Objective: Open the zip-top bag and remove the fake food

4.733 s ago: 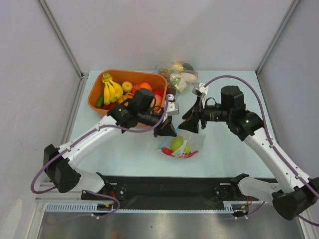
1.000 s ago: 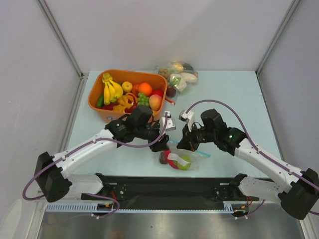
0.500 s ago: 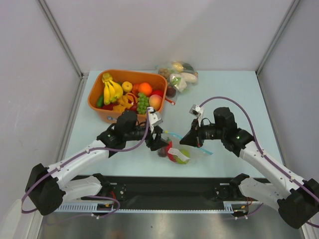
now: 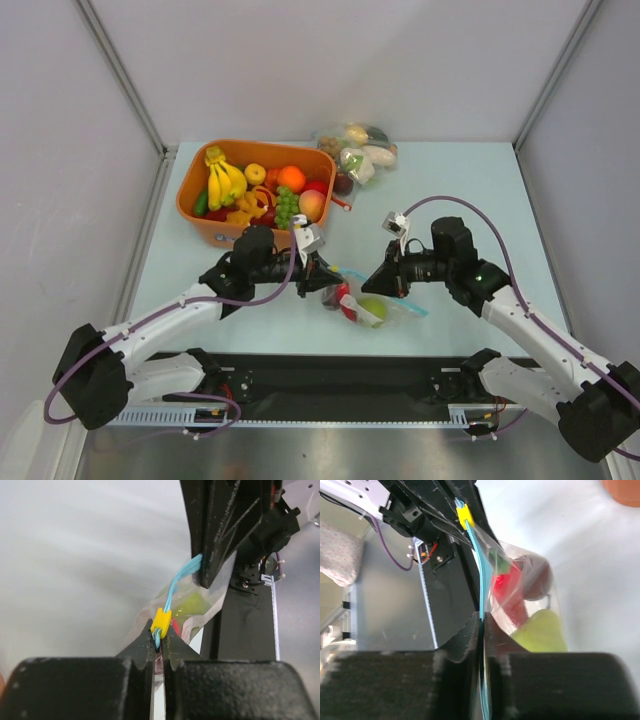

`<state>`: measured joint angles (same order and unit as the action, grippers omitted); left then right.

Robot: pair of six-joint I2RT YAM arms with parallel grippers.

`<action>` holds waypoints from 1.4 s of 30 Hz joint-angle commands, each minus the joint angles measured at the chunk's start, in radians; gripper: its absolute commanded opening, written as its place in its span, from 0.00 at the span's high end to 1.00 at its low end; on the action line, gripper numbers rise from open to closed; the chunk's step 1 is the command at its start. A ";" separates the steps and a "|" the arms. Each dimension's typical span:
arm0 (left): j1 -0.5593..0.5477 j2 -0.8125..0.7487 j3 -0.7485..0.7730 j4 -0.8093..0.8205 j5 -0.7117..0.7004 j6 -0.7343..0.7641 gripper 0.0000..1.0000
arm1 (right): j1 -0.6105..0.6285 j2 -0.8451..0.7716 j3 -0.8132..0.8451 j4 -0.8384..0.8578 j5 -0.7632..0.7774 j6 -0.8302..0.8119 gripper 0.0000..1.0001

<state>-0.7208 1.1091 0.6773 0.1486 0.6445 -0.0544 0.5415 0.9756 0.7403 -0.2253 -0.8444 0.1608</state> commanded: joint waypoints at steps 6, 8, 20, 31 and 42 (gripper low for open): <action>0.006 0.009 0.103 -0.107 0.179 0.051 1.00 | 0.009 -0.014 0.108 -0.037 0.040 -0.038 0.67; 0.004 0.024 0.128 -0.141 0.201 0.085 1.00 | 0.032 -0.002 0.140 -0.049 0.065 -0.062 0.66; -0.008 0.052 0.163 -0.207 0.222 0.110 1.00 | 0.084 0.084 0.200 0.047 0.024 -0.046 0.69; -0.019 0.072 0.168 -0.211 0.219 0.113 1.00 | 0.127 0.124 0.200 0.110 -0.005 -0.010 0.72; -0.022 0.070 0.171 -0.219 0.218 0.117 1.00 | 0.140 0.155 0.199 0.122 -0.018 -0.009 0.73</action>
<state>-0.7319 1.1801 0.7990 -0.1112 0.8249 0.0353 0.6647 1.1240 0.9001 -0.1658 -0.8291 0.1467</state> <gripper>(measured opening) 0.021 0.271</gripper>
